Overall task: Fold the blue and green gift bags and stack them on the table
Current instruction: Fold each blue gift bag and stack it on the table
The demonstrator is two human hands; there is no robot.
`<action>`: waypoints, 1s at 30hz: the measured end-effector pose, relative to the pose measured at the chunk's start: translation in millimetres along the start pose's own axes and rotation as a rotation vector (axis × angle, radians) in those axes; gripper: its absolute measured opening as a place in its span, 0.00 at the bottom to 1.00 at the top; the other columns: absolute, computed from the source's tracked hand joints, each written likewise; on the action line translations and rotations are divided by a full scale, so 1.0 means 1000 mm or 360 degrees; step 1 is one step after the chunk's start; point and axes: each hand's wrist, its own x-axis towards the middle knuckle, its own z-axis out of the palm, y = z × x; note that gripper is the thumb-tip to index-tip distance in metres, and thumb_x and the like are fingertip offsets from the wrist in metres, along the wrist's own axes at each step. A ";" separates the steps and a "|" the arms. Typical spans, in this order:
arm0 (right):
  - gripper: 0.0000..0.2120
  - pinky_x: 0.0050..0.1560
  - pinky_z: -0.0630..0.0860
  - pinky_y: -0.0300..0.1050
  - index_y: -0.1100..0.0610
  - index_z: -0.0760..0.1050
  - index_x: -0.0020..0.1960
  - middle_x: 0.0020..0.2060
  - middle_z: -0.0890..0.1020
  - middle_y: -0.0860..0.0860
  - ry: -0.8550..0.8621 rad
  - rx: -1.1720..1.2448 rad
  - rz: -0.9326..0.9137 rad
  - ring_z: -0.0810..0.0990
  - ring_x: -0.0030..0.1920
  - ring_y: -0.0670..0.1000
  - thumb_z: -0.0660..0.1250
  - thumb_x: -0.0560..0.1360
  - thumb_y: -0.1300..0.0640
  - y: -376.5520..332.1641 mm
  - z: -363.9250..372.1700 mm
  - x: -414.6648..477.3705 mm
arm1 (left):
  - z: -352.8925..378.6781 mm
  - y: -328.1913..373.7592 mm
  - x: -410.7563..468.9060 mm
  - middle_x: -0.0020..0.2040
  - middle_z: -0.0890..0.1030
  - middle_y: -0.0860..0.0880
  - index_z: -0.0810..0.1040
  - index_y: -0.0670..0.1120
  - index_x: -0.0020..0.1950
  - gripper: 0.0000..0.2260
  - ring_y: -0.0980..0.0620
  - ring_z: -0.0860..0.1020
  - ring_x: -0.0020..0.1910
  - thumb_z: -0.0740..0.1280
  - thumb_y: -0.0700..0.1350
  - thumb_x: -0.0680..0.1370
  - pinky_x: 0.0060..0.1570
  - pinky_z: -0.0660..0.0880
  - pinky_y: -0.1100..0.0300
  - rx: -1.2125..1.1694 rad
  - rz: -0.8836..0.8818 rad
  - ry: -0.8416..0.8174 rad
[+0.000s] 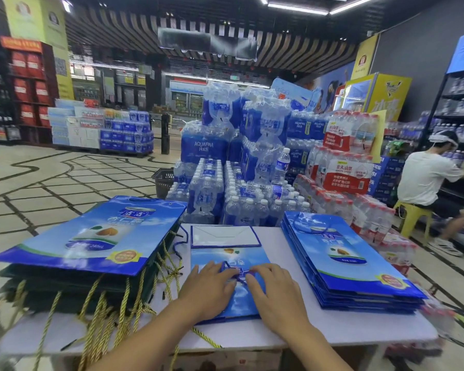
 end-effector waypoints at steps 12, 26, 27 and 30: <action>0.39 0.68 0.64 0.57 0.51 0.54 0.82 0.73 0.69 0.57 -0.0362 -0.0420 0.0427 0.66 0.73 0.60 0.50 0.79 0.29 -0.008 -0.007 0.005 | 0.000 0.013 -0.018 0.78 0.66 0.53 0.64 0.59 0.79 0.21 0.50 0.60 0.79 0.53 0.53 0.85 0.79 0.50 0.38 -0.0134 -0.0130 0.0247; 0.28 0.53 0.80 0.50 0.52 0.74 0.71 0.62 0.82 0.54 0.0157 0.1801 0.0416 0.83 0.57 0.54 0.67 0.72 0.67 -0.024 -0.113 0.034 | -0.030 0.035 -0.005 0.76 0.71 0.57 0.62 0.62 0.80 0.23 0.53 0.69 0.75 0.52 0.63 0.85 0.71 0.70 0.49 -0.0985 0.0051 0.0474; 0.28 0.55 0.81 0.48 0.53 0.75 0.70 0.60 0.83 0.53 0.0179 0.1789 0.0321 0.84 0.57 0.51 0.70 0.71 0.64 -0.032 -0.123 0.036 | -0.040 0.046 -0.006 0.74 0.72 0.59 0.64 0.63 0.79 0.21 0.54 0.70 0.74 0.53 0.62 0.86 0.72 0.69 0.51 -0.1231 0.0070 0.0455; 0.19 0.51 0.81 0.37 0.55 0.78 0.66 0.53 0.86 0.50 0.0199 0.1556 0.0020 0.86 0.48 0.42 0.71 0.77 0.63 -0.059 -0.143 0.032 | -0.074 0.075 -0.016 0.69 0.78 0.54 0.72 0.66 0.70 0.19 0.47 0.79 0.66 0.51 0.66 0.84 0.69 0.72 0.42 -0.2103 -0.0098 0.0245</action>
